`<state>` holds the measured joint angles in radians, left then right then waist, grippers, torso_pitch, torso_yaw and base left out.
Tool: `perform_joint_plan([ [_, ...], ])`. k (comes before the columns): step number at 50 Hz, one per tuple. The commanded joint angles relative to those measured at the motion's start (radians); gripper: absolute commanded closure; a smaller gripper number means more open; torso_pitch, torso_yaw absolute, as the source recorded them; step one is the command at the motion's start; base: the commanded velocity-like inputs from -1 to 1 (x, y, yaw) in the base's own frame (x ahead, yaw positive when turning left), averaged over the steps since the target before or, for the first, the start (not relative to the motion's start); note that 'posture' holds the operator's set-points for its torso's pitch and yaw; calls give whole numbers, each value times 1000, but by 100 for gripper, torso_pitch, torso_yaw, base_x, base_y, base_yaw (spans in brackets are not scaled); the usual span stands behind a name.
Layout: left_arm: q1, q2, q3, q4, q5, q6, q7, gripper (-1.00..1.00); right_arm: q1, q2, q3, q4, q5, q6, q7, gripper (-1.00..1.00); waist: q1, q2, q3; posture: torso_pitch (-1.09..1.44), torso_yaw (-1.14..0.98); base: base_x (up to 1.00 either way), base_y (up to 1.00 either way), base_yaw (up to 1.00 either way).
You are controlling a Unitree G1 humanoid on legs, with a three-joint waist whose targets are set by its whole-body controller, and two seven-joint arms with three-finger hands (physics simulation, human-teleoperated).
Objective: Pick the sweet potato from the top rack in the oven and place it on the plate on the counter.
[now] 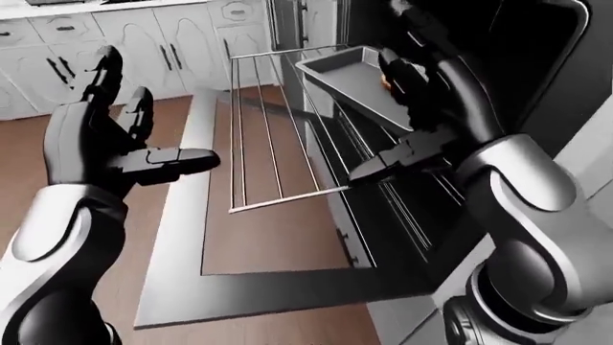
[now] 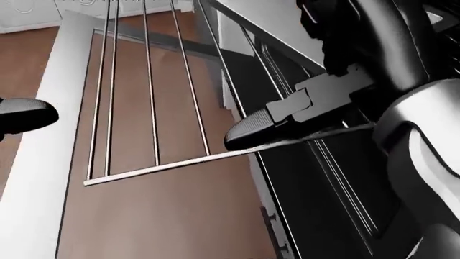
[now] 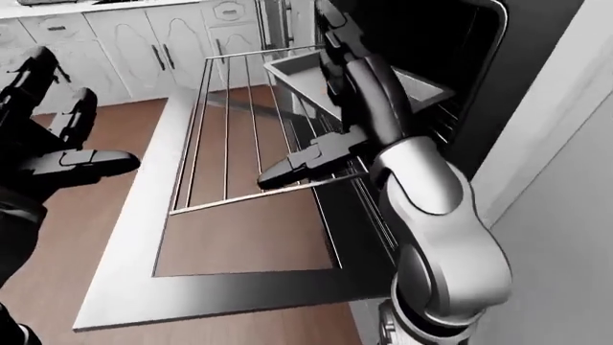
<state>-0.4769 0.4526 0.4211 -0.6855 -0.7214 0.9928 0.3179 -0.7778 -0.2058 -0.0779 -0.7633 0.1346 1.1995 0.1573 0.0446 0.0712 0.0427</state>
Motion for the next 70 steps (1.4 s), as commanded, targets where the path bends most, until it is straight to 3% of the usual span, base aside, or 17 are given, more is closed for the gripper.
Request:
perform_joint_plan([
  [1, -39, 21, 5, -32, -18, -33, 0, -100, -45, -26, -20, -5, -21, -38, -11, -100, -32, -5, -7, 0, 0, 0, 0, 0],
  [5, -42, 34, 6, -26, -33, -37, 5, -100, -107, -42, -35, -1, -22, 23, -13, -100, -28, -53, 19, 0, 0, 0, 0, 0],
  [7, -47, 44, 17, -29, -50, -28, 12, -100, -138, -47, -39, 29, -22, 34, -18, -100, -23, -104, 4, 0, 0, 0, 0, 0],
  [8, -47, 47, 19, -27, -55, -30, 15, -100, -142, -49, -37, 34, -22, 38, -19, -100, -24, -66, 11, 0, 0, 0, 0, 0],
  [17, -71, 96, 41, -18, -118, -19, 45, -100, -215, -63, -21, 143, -45, 51, -19, -100, -52, -26, -8, 0, 0, 0, 0, 0],
  [22, -72, 122, 48, -21, -159, -20, 75, -100, -236, -32, -42, 138, -14, 77, -8, -100, -54, -24, -10, 0, 0, 0, 0, 0],
  [23, -72, 125, 47, -22, -164, -22, 80, -100, -244, -26, -49, 143, -5, 78, -12, -100, -39, -22, -33, 0, 0, 0, 0, 48],
  [28, -62, 139, 55, -28, -191, -28, 94, -100, -245, -44, -52, 156, 21, 71, -31, -100, -42, -35, -20, 0, 0, 0, 0, 65],
  [29, -59, 144, 54, -30, -192, -30, 96, -100, -230, -83, -11, 148, 4, 66, -22, -100, -51, -41, -2, 0, 0, 0, 0, 0],
  [36, -54, 159, 61, -25, -210, -42, 103, -100, -269, -52, -56, 145, 15, 91, -29, -100, -49, -25, -7, 0, 0, 0, 0, 0],
  [37, -54, 162, 64, -28, -218, -40, 108, -100, -273, -43, -70, 144, 24, 90, -38, -100, -29, -20, -26, 0, 0, 0, 0, 73],
  [42, -43, 169, 70, -29, -227, -48, 108, -100, -271, -54, -77, 143, 59, 88, -60, -100, -28, -20, -10, 0, 0, 0, 0, 99],
  [44, -46, 176, 75, -30, -241, -45, 115, -100, -271, -88, -58, 151, 50, 81, -59, -100, -41, -40, -14, 0, 0, 0, 0, 68],
  [46, -43, 180, 76, -30, -247, -51, 115, -100, -302, -104, -73, 156, 53, 105, -59, -100, -31, -61, 8, 0, 0, 0, 0, 0],
  [47, -43, 181, 77, -31, -249, -52, 117, -100, -306, -108, -75, 157, 56, 109, -58, -100, -26, -86, 5, 0, 0, 0, 0, 0],
  [54, -46, 186, 66, -23, -246, -68, 115, -100, -348, -150, -82, 203, 62, 111, -52, -100, -46, -15, 14, 0, 0, 0, 0, 0],
  [70, -15, 196, 76, -29, -228, -68, 83, -100, -369, -171, -43, 583, -63, -94, -27, -100, -54, -20, -15, -3, 0, 0, 0, 0],
])
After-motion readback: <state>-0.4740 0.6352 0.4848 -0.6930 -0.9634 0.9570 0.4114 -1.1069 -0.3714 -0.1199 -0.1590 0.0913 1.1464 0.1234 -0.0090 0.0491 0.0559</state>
